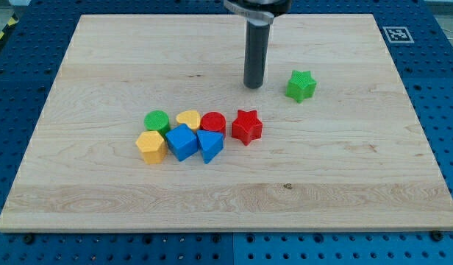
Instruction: Push the green star to the right of the red star
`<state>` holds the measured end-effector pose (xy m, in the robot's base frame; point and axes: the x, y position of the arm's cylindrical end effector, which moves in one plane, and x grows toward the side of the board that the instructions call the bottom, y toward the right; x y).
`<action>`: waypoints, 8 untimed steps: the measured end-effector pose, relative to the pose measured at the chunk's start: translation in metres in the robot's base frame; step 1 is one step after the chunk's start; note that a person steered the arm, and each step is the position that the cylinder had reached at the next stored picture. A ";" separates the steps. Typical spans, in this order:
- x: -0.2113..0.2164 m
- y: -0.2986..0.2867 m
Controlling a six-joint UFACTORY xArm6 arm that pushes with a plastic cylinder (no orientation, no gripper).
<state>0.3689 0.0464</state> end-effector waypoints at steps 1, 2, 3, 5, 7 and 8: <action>-0.012 0.028; -0.008 0.066; 0.015 0.094; 0.070 0.117; 0.025 0.117; -0.007 0.113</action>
<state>0.3623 0.1591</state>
